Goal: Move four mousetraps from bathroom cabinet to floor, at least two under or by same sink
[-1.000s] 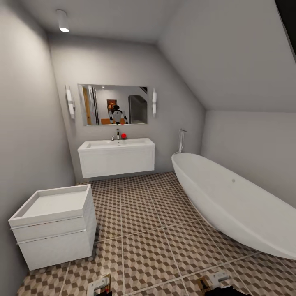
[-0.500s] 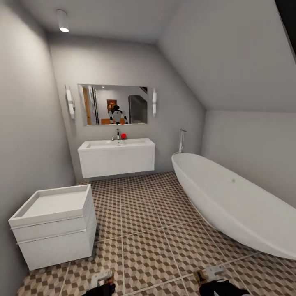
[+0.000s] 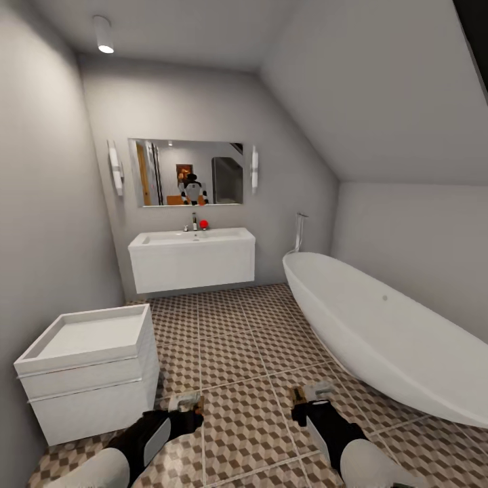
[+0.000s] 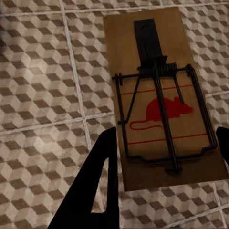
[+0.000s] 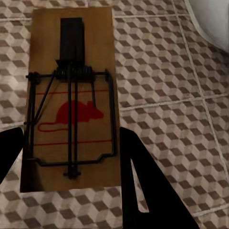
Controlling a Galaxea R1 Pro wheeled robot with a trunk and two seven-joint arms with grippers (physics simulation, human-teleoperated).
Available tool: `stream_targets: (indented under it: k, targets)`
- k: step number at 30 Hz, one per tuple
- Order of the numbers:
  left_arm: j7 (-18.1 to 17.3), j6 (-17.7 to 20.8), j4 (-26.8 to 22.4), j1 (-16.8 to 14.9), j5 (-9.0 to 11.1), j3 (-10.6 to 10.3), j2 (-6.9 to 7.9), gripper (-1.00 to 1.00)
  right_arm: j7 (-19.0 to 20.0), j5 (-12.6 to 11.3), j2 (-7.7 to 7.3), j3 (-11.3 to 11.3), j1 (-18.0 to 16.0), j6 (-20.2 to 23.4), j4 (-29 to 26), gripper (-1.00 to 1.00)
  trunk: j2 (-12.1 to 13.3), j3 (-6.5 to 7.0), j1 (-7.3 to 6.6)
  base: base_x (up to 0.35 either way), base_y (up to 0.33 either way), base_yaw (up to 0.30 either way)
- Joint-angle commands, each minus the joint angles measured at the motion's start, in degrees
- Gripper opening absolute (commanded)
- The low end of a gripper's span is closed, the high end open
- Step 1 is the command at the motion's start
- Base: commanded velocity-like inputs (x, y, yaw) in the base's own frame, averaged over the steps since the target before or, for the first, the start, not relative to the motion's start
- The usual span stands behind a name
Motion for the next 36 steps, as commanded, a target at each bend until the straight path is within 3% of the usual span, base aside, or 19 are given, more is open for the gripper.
stream_targets:
  k: [1, 2, 5, 9, 36]
  targets:
    - [0.0, -0.1, 0.1, -0.2, -0.7, -0.3, 0.02, -1.0, -0.4, -0.1, 0.15, -0.2, -0.2, 0.3, -0.2, -1.0, 0.0, -0.07, 0.0, 0.0, 0.0, 0.0]
    - [0.0, -1.2, 0.2, -0.5, -2.5, -0.3, -0.02, -1.0, -1.0, -1.0, 0.29, -0.2, -0.4, 0.3, -0.5, -1.0, 0.0, -0.07, 0.0, 0.0, 0.0, 0.0]
    - [0.2, -3.6, 0.5, -0.8, -4.7, -0.3, -0.14, -1.0, -2.7, -2.7, 0.49, -0.3, -0.7, 0.2, -0.9, -1.0, 0.0, -0.07, 0.0, 0.0, 0.0, 0.0]
    - [0.5, -5.3, 0.1, -0.9, -6.0, -0.2, -0.47, -1.0, -5.0, -4.1, 0.61, -0.2, -0.8, -0.9, -1.1, -1.0, 0.0, -0.07, 0.0, 0.0, 0.0, 0.0]
    - [0.6, -6.0, -1.3, -1.0, -6.0, 0.2, -1.06, -1.0, -5.7, -4.2, 0.8, 0.2, -0.9, -1.0, -1.3, -1.0, 0.0, -0.07, 0.0, 0.0, 0.0, 0.0]
